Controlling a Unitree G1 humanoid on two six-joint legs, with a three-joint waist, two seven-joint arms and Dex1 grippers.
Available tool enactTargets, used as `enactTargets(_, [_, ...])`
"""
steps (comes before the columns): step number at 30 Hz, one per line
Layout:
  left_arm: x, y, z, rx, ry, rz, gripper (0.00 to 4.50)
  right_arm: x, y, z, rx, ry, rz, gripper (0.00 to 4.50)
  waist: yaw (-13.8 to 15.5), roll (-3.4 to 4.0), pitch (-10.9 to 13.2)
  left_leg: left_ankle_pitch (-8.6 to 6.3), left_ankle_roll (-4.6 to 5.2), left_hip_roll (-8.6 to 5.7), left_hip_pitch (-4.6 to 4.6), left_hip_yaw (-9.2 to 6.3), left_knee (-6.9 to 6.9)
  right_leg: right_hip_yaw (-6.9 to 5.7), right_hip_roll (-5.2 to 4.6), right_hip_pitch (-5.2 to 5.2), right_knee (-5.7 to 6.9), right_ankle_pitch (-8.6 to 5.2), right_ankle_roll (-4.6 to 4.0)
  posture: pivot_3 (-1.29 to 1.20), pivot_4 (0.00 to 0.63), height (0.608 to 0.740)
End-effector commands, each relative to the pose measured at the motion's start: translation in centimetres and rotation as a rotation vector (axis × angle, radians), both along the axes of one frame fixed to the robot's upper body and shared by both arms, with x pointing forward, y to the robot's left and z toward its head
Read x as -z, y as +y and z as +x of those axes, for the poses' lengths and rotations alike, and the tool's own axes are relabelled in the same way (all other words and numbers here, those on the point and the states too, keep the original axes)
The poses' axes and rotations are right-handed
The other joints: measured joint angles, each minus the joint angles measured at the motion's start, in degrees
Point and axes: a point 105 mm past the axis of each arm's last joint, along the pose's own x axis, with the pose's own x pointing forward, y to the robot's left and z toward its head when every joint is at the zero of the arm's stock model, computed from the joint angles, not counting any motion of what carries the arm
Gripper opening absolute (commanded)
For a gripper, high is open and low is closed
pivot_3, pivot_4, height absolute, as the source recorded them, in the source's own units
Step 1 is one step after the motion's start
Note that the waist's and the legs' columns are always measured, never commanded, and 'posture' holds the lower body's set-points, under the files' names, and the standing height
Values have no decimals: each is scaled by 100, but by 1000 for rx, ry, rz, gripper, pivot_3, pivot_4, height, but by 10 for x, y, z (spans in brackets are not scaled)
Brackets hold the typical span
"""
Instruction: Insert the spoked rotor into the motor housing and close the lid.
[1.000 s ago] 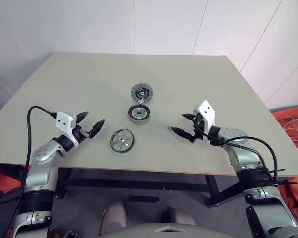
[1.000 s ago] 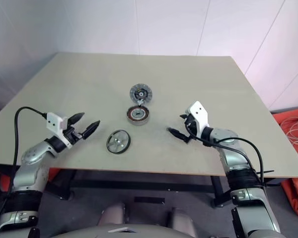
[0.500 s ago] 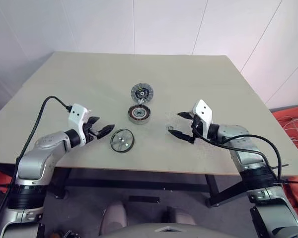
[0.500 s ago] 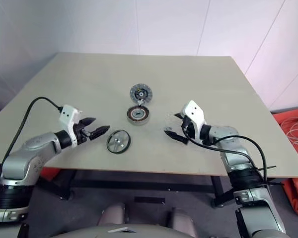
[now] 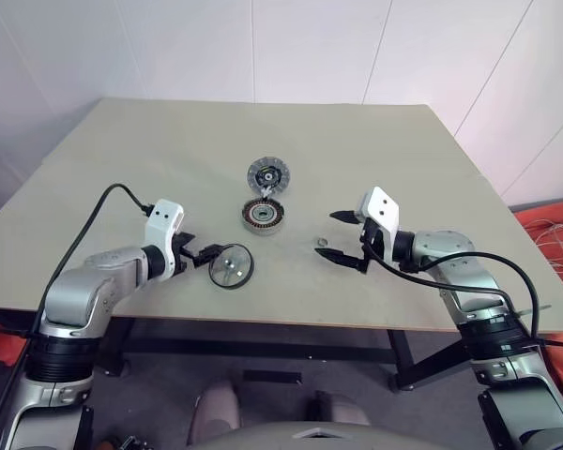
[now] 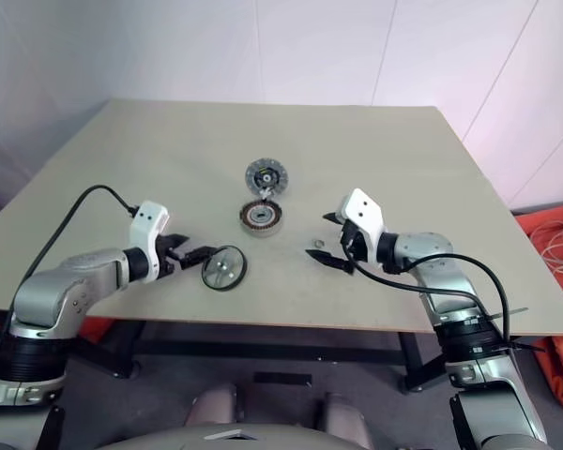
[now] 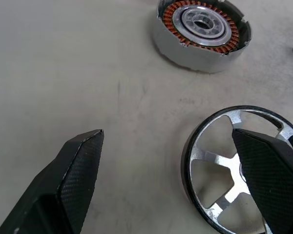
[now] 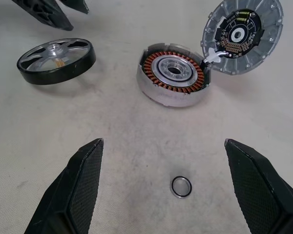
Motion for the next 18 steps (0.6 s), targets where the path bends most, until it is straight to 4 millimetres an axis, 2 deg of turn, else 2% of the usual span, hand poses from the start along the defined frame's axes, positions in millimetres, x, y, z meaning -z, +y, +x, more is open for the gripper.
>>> enactTargets(1, [1,-2,4,-6,-2,18,4466,-14,3,1,-11,-49,24,4500,1,0,0,0,0,0,0,0,0,0,0,0,0,0,0,0,0,740])
enactTargets(8, [10,-8,14,-5,-8,38,4466,-15,4,2,-6,-53,30,4500,4,1,-1,0,1,-2,1,-2,0,0,0,3,-1,0,0,0,0,740])
enactTargets(11, [14,-10,19,-5,-9,45,3865,-15,4,3,-2,-55,32,4500,3,3,-2,0,1,-2,2,-3,1,-1,-1,5,-2,0,0,0,0,740])
enactTargets(18, [14,-15,22,20,-9,43,1684,-16,4,3,6,-61,34,4500,3,4,-2,1,1,-2,2,-3,0,-1,0,3,-1,0,0,0,0,740])
